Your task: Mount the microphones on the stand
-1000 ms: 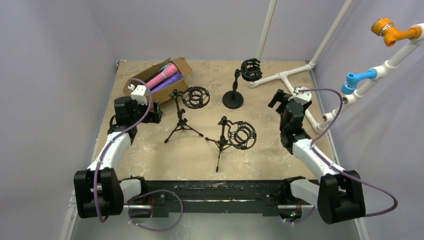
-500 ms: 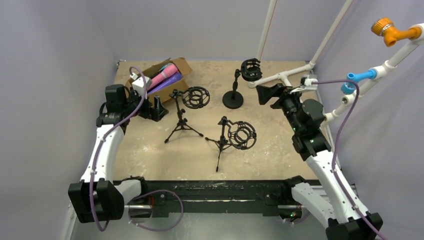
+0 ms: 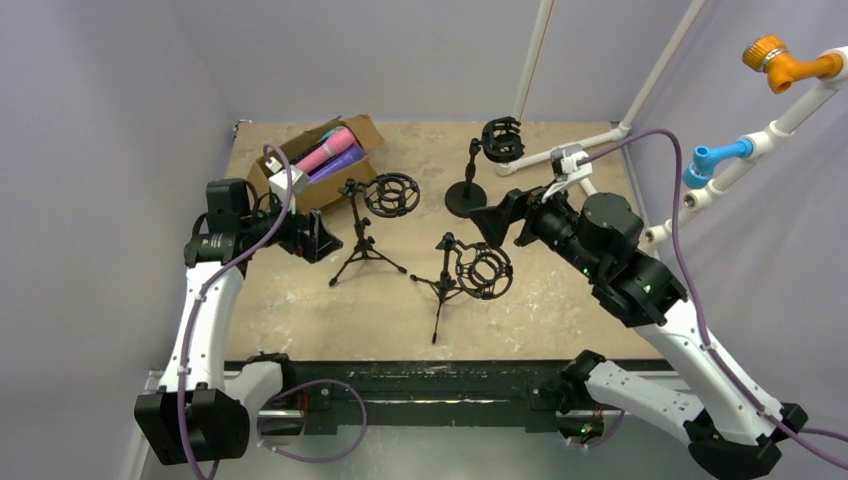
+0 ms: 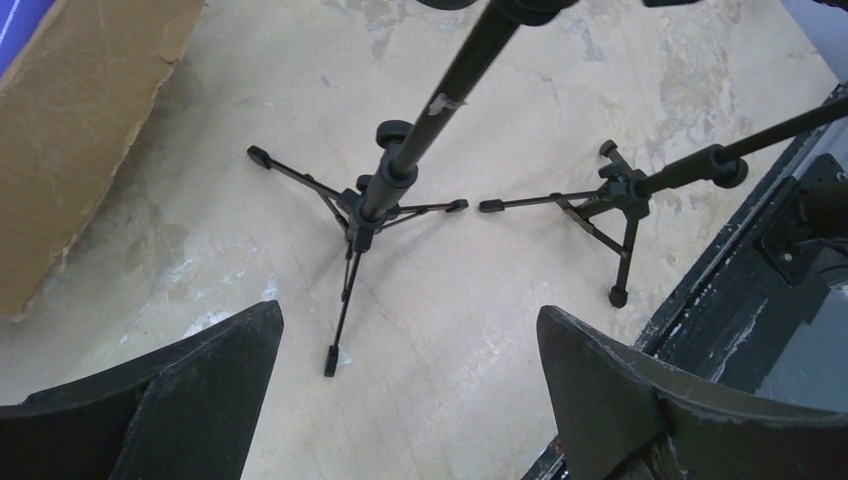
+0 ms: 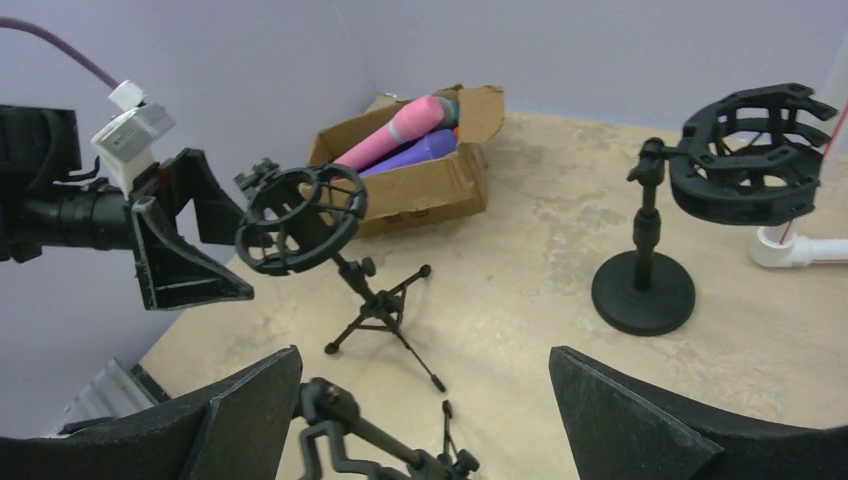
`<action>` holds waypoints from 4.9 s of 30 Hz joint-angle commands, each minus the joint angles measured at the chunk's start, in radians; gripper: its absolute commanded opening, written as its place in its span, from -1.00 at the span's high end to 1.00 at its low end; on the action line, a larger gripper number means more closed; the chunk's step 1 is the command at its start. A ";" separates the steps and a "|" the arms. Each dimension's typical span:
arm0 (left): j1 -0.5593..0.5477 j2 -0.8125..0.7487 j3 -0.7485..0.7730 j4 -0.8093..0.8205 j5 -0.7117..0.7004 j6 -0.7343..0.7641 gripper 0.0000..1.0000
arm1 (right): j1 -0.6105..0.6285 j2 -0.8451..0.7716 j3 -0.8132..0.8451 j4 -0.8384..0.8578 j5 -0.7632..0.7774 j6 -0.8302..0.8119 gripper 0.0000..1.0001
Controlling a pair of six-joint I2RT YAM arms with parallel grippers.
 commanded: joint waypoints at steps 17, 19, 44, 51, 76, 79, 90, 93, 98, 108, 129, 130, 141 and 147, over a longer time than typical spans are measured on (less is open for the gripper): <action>-0.044 -0.042 0.019 0.057 0.100 0.012 -1.00 | 0.445 0.355 0.426 -0.502 0.424 -0.140 -0.78; -0.071 -0.034 0.024 0.067 0.085 0.016 -1.00 | 0.445 0.388 0.451 -0.527 0.426 -0.161 -0.72; -0.215 0.083 0.098 0.280 -0.084 0.001 -0.94 | 0.300 0.564 0.657 -0.694 0.615 -0.163 1.00; -0.223 0.081 0.082 0.285 -0.083 0.015 -0.92 | 0.041 0.529 0.672 -0.595 0.733 -0.226 1.00; -0.225 0.014 0.193 -0.106 -0.118 0.193 -1.00 | -0.291 0.628 0.676 -0.432 0.548 -0.137 -0.95; -0.203 0.003 0.225 -0.179 -0.117 0.225 -1.00 | -0.263 0.621 0.740 -0.443 0.549 -0.152 -0.98; 0.019 0.091 0.353 -0.314 -0.147 0.309 -1.00 | 0.258 0.784 1.053 -0.580 0.481 -0.236 -0.98; 0.021 0.114 0.319 -0.297 -0.204 0.323 -1.00 | 0.344 0.827 1.057 -0.577 0.386 -0.263 -0.98; 0.021 0.144 0.267 -0.204 -0.289 0.299 -1.00 | 0.391 0.895 1.064 -0.584 0.387 -0.285 -0.98; 0.021 0.154 0.217 -0.152 -0.316 0.298 -0.91 | 0.384 0.888 1.089 -0.525 0.352 -0.270 -0.65; 0.021 0.154 0.218 -0.129 -0.306 0.291 -0.91 | 0.280 0.979 1.069 -0.569 0.204 -0.262 0.03; 0.020 0.154 0.217 -0.128 -0.311 0.291 -0.91 | 0.280 0.984 1.071 -0.572 0.198 -0.263 0.04; 0.018 0.260 0.299 -0.060 -0.367 0.269 -0.81 | 0.183 1.036 1.178 -0.513 0.327 -0.270 1.00; 0.018 0.356 0.333 0.013 -0.442 0.262 -0.64 | 0.141 1.086 1.280 -0.464 0.410 -0.331 1.00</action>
